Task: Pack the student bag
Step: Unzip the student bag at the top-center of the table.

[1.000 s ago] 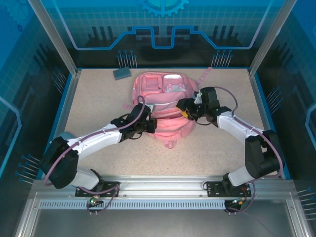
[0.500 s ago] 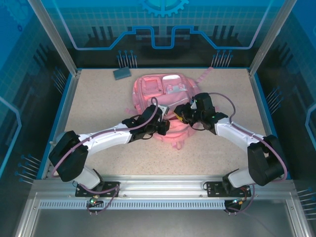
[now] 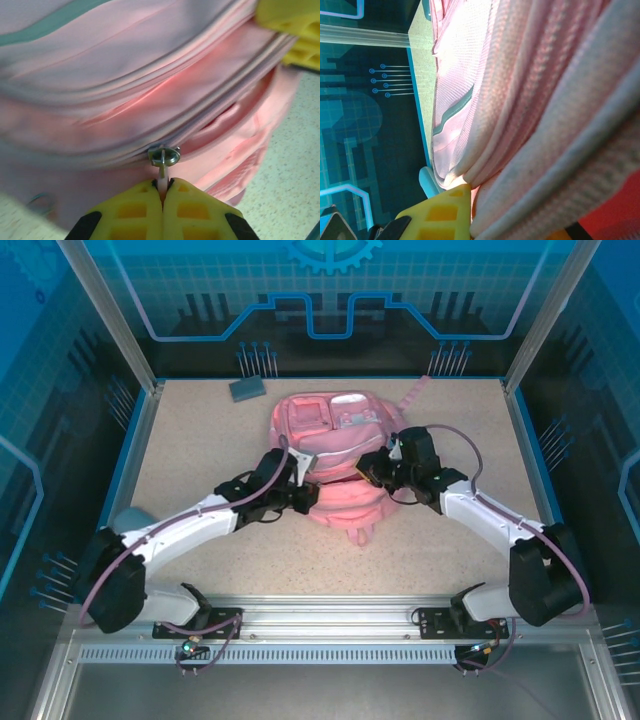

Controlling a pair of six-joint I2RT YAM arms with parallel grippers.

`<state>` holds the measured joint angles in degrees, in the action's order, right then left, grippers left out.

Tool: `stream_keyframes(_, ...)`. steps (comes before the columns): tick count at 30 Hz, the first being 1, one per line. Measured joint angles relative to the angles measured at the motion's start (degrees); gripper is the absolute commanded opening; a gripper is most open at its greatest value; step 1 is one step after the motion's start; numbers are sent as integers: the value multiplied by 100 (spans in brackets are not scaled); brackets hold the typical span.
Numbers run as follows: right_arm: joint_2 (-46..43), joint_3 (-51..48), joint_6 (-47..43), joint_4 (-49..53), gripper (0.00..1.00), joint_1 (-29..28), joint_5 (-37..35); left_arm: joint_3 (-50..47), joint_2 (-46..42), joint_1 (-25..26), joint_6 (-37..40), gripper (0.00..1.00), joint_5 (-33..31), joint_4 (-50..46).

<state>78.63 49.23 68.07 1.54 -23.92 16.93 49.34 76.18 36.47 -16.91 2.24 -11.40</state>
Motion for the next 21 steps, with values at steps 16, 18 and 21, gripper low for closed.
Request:
stream_keyframes(16, -37, 177, -402, 577, 6, 138, 42, -319, -120, -977, 656, 0, -188, 74)
stream_keyframes(18, -39, 219, -490, 640, 5, 151, 50, -291, 20, -1143, 833, 0, -92, 190)
stream_keyframes(21, -39, 286, -592, 748, 5, 177, 61, -278, 216, -1340, 1104, 0, 83, 420)
